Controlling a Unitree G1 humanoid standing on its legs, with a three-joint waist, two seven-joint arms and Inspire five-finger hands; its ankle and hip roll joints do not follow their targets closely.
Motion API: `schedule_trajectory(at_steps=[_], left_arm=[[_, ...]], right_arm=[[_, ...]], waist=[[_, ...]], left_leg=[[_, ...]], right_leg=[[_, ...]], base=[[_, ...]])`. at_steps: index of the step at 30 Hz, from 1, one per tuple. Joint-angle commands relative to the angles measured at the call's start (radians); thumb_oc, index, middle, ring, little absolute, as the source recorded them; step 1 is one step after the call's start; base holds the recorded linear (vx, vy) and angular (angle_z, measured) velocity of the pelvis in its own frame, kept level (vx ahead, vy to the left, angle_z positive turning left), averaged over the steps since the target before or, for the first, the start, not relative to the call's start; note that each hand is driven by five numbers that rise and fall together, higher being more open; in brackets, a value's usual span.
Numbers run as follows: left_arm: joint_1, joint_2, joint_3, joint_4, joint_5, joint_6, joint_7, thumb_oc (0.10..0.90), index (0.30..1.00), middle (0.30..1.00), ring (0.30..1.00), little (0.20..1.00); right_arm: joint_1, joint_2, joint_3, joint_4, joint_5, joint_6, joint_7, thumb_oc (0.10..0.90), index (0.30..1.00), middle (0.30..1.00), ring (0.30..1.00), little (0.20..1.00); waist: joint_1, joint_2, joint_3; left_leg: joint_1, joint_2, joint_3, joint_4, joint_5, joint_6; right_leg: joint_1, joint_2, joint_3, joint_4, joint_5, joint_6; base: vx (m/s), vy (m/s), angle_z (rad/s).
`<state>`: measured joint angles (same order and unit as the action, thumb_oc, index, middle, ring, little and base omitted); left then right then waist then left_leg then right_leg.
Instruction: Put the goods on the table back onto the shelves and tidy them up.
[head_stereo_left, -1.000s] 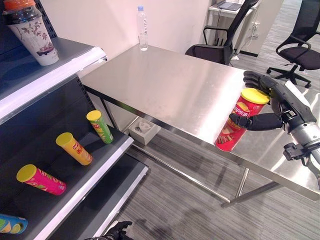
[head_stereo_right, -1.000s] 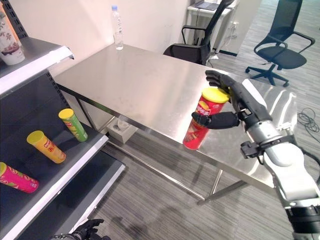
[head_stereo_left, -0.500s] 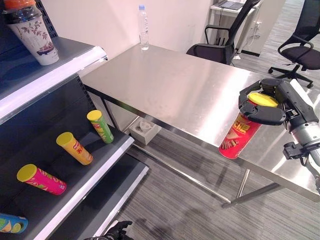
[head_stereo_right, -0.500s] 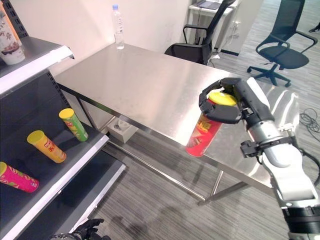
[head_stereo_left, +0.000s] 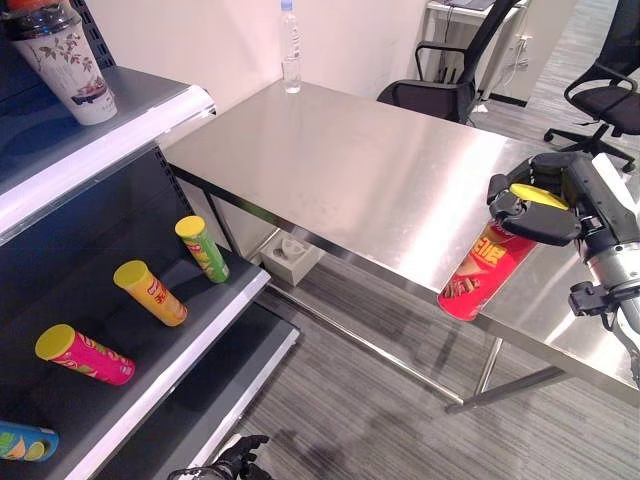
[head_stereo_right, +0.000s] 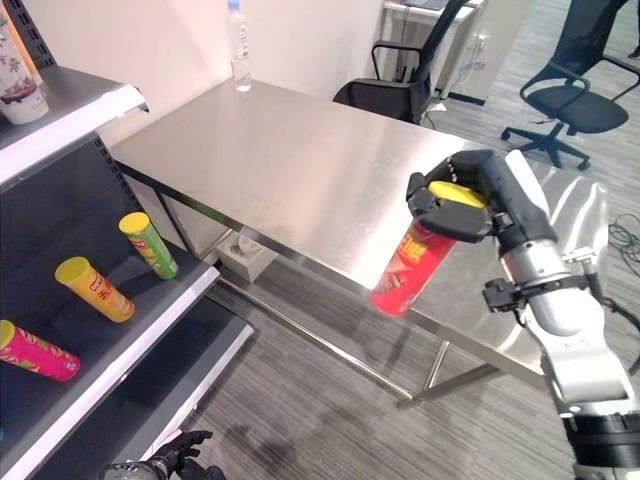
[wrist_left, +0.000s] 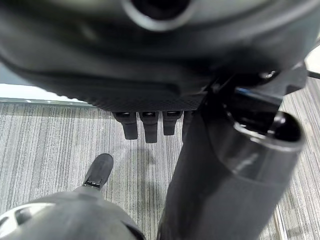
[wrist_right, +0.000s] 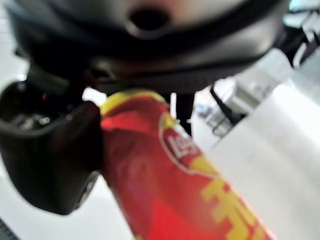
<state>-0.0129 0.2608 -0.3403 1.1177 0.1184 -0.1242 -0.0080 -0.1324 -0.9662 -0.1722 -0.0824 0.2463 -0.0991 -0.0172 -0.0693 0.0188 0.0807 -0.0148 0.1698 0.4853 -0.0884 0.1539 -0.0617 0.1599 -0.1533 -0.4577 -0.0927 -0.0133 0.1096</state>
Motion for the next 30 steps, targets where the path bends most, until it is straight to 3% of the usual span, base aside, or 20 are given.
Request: schedule_trajectory(at_steps=[1,17,30], left_arm=[[-0.058,0.018,-0.012,0.019,0.004,-0.025,0.039,0.8,0.9,0.9,0.9,0.9],[-0.07,0.039,0.005,-0.016,0.042,-0.029,0.066,0.8,0.9,0.9,0.9,0.9],[-0.059,0.052,0.016,-0.031,0.06,-0.032,0.084,0.8,0.9,0.9,0.9,0.9]], right_arm=[[-0.14,-0.029,-0.105,-0.04,-0.093,-0.104,-0.114,0.4,0.3,0.3,0.3,0.3],[-0.178,-0.04,-0.152,-0.167,-0.424,-0.088,-0.247,0.4,0.3,0.3,0.3,0.3],[-0.202,-0.028,-0.132,-0.193,-0.543,-0.071,-0.295,0.4,0.3,0.3,0.3,0.3]], waist=[[0.032,-0.004,-0.081],[0.037,-0.008,-0.084],[0.045,-0.009,-0.083]], left_leg=[[0.07,0.096,-0.015,0.008,-0.05,-0.093],[0.072,0.089,-0.026,0.008,-0.059,-0.086],[0.069,0.087,-0.032,0.007,-0.058,-0.083]], right_leg=[[0.005,0.022,0.076,0.01,-0.033,0.017],[0.006,0.021,0.082,0.01,-0.033,0.02],[0.01,0.018,0.079,0.012,-0.031,0.023]], base=[[0.0,0.0,0.0],[0.0,0.0,0.0],[0.0,0.0,0.0]])
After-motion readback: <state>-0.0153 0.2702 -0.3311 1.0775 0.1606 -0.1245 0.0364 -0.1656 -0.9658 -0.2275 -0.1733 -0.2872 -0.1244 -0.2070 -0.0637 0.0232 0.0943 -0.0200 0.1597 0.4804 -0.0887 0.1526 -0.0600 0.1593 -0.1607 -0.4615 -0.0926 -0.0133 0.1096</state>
